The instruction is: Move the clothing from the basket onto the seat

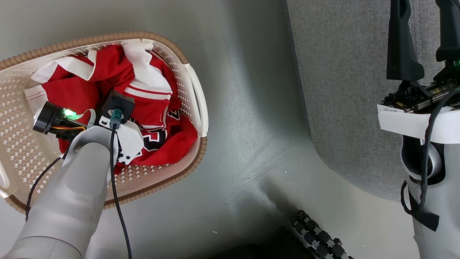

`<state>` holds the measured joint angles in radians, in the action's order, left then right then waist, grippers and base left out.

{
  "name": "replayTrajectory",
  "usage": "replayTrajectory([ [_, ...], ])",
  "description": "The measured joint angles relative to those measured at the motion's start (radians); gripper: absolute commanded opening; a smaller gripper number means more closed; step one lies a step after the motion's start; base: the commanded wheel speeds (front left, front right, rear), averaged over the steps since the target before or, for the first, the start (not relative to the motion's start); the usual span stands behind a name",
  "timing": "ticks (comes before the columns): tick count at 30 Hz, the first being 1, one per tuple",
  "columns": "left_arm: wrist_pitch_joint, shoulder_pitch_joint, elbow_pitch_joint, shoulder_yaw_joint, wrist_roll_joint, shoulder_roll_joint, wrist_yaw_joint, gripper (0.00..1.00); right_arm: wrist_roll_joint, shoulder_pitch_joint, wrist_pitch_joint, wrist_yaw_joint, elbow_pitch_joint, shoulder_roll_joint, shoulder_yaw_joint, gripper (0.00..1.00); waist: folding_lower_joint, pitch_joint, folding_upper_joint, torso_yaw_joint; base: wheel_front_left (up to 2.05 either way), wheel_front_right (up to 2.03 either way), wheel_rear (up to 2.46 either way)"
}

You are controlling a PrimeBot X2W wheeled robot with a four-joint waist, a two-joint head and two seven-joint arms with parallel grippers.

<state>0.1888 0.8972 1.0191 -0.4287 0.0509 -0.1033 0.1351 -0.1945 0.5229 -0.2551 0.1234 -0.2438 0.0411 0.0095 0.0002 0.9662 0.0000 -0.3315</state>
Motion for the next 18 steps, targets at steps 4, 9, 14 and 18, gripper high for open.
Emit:
replayTrajectory([
  [4,0.020,0.000,-0.002,0.012,-0.020,0.009,-0.012,0.00,-0.003,0.003,0.000,0.000,0.009,0.000,-0.005,1.00,0.0000,-0.007,0.0000,0.004,0.00,0.00,0.00],
  [9,0.041,0.000,-0.013,0.030,-0.056,0.017,-0.026,0.00,-0.002,0.020,0.000,0.000,0.029,0.000,-0.004,1.00,0.0000,-0.022,0.0000,0.014,0.00,0.00,0.00],
  [14,0.052,-0.002,-0.038,0.047,-0.078,0.022,-0.033,0.00,0.010,0.020,0.000,0.000,0.043,0.000,-0.005,1.00,0.0000,-0.044,0.0000,0.029,0.00,0.00,0.00],
  [18,0.055,-0.009,-0.054,0.053,-0.088,0.022,-0.040,0.00,0.013,0.020,0.000,0.000,0.058,0.000,-0.005,1.00,0.0000,-0.060,0.0000,0.039,0.00,0.00,0.00],
])
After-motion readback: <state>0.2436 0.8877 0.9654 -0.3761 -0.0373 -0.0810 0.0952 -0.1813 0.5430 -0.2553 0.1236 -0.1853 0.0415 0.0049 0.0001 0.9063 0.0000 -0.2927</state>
